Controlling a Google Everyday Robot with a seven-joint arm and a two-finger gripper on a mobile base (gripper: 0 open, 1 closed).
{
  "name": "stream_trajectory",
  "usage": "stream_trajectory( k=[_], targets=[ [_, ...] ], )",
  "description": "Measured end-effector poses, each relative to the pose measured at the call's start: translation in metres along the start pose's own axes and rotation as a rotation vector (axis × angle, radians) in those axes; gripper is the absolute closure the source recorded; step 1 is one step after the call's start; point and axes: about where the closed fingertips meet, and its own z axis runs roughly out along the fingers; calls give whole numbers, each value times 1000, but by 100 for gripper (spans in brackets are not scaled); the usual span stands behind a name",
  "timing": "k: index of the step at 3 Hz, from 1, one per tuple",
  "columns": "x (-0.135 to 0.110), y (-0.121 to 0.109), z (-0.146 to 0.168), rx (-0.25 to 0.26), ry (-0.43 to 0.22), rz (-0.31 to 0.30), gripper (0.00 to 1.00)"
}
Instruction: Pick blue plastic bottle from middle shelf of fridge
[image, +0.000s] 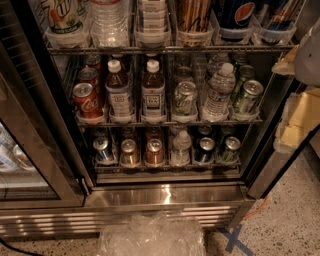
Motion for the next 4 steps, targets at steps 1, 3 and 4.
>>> stream_trajectory(
  k=[1, 3, 4],
  targets=[
    [0, 0, 0, 0, 0, 0, 0],
    [-70, 70, 42, -45, -192, 204, 0],
    [-107, 111, 73, -78, -302, 321, 0]
  ],
)
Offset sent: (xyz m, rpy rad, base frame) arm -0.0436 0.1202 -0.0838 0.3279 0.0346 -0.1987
